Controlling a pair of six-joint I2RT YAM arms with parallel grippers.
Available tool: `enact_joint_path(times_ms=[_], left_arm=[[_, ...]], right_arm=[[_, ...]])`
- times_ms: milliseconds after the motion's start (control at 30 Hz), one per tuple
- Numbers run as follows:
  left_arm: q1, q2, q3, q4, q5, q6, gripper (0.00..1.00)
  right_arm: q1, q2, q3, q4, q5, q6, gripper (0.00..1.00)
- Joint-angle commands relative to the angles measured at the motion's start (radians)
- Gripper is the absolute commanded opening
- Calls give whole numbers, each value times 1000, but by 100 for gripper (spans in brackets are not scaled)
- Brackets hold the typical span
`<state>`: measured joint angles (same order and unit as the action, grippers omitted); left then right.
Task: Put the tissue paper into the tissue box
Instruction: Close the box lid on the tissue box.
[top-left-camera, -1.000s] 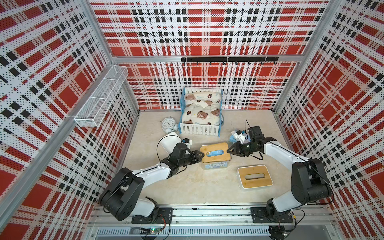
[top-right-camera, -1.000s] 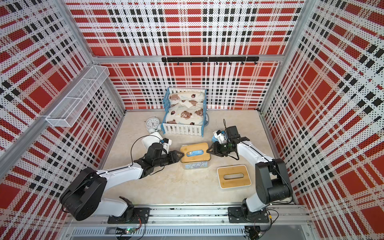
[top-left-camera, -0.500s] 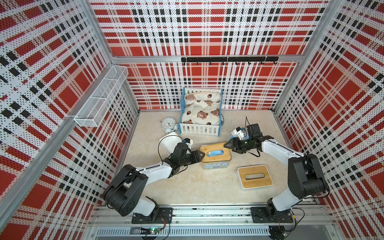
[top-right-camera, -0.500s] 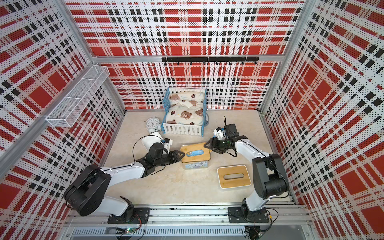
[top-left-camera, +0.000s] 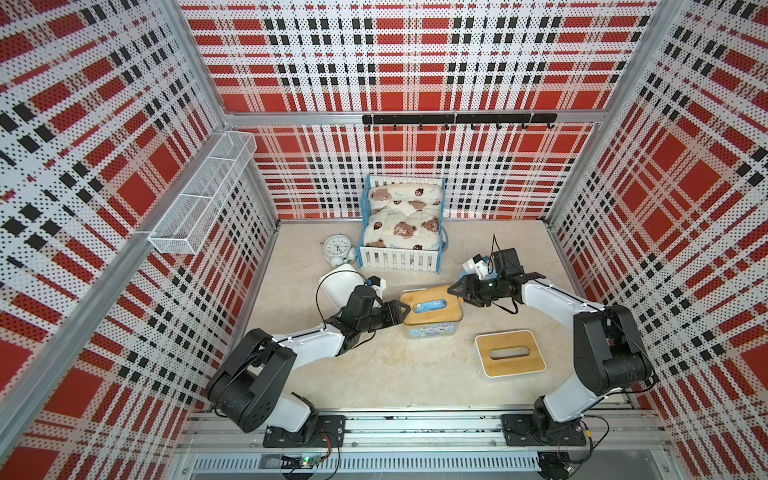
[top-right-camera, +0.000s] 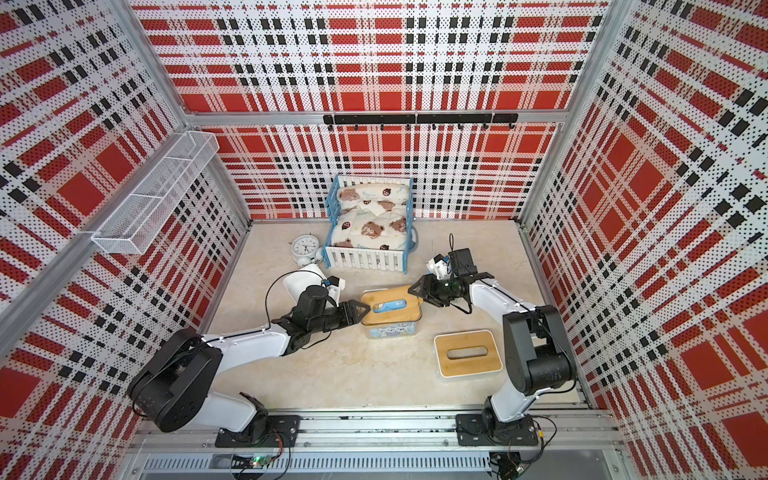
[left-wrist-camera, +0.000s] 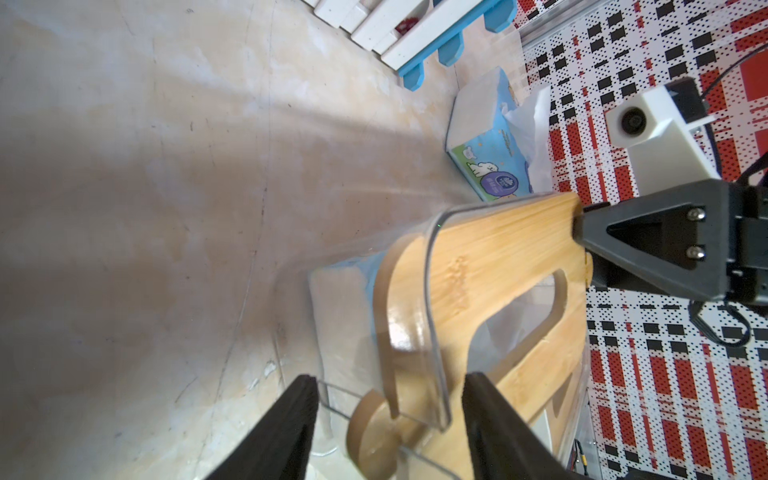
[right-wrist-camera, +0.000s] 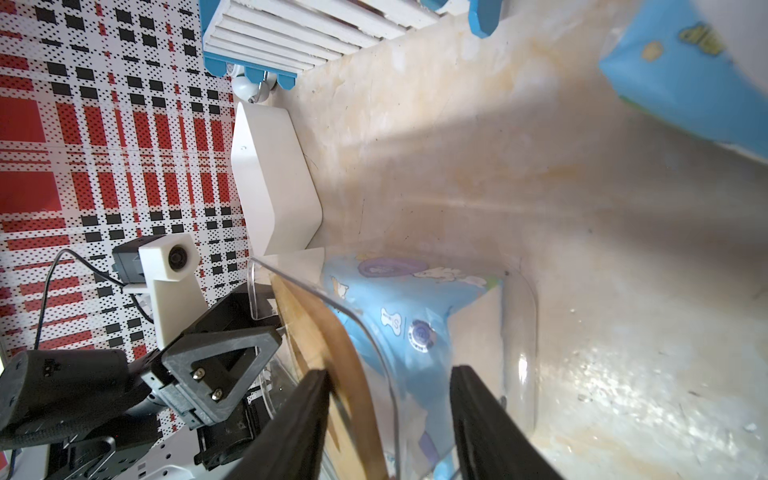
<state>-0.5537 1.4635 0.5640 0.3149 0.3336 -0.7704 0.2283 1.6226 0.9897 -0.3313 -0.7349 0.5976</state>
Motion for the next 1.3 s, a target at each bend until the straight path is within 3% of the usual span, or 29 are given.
enact_joint_path(times_ms=[0,433,633,933,1267], left_arm=[[-10,-18,33,29,5,0,60],[-23,-10,45,29,10,-24,60],[-26,-1,42,21,13,-26,59],[-26,6,34,14,10,-21,58],[-26,-12,30,9,5,-24,52]], right_arm=[[7,-18,-19,-48,36,1,53],[10,-1,26,-185,51,-84,59],[11,-24,38,-161,6,-77,61],[8,-67,60,-238,78,-145,65],[10,-127,39,-291,102,-167,60]])
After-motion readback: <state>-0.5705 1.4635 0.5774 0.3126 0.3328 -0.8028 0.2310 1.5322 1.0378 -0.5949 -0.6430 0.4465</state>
